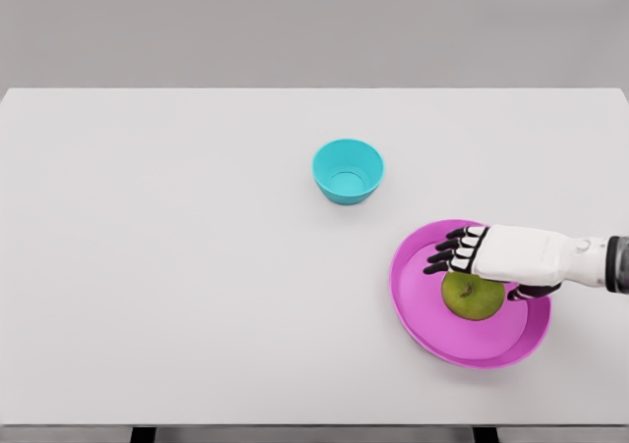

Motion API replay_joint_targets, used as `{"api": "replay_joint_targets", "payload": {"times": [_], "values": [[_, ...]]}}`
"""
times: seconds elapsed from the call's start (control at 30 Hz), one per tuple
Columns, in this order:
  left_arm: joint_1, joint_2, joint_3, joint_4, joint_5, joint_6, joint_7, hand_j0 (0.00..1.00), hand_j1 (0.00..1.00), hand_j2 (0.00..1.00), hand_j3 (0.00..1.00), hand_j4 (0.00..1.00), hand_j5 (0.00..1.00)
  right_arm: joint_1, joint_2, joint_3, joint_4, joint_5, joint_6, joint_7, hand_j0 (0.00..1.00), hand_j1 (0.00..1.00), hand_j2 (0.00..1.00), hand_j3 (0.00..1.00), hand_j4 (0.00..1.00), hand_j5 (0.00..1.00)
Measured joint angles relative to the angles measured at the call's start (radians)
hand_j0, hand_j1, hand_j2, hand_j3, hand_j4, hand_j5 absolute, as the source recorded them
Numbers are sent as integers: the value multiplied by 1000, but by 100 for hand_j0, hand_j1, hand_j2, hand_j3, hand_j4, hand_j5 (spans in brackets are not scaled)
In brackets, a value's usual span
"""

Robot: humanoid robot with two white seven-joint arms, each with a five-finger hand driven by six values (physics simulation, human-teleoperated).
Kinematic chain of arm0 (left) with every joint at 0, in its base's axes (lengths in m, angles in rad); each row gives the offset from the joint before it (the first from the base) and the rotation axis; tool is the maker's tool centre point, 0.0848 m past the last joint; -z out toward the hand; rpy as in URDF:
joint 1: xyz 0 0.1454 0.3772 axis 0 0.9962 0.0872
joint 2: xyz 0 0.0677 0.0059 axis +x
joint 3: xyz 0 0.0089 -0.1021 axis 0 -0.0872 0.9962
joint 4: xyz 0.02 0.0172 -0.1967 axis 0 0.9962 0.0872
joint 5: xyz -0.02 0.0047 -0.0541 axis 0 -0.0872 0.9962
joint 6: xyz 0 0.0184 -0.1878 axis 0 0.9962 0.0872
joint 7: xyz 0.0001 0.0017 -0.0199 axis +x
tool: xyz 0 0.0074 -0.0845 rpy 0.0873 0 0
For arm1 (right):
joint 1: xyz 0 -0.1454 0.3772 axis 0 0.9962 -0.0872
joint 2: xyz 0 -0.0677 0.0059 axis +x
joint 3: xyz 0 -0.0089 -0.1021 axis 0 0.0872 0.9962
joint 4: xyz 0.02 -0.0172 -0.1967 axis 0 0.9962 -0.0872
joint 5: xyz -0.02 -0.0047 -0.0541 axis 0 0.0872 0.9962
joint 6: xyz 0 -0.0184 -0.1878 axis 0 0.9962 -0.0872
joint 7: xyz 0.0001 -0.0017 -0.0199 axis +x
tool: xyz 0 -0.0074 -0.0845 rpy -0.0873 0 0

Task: Put the apple from the pink plate into the blue bowl with your right arm

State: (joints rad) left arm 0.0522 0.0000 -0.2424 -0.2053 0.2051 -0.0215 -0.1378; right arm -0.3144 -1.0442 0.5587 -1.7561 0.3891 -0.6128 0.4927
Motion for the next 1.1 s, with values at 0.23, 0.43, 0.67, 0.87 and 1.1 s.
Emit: {"api": "replay_joint_targets", "payload": {"times": [0.23,0.43,0.67,0.87,1.1], "values": [[0,0,0,0,0,0,0,100,100,100,100,100,100,-9,9,34,0,0,0,0,100,100,100,100,100,100],[0,0,0,0,0,0,0,100,100,100,100,100,100,-9,10,42,0,1,0,0,100,100,100,100,100,100],[0,0,0,0,0,0,0,100,100,100,100,100,100,-9,13,49,0,1,0,0,100,100,100,100,100,100],[0,0,0,0,0,0,0,100,100,100,100,100,100,-9,14,50,0,2,0,1,100,100,100,100,100,100],[0,0,0,0,0,0,0,100,100,100,100,100,100,-9,15,50,0,2,0,20,78,78,78,78,78,78]]}}
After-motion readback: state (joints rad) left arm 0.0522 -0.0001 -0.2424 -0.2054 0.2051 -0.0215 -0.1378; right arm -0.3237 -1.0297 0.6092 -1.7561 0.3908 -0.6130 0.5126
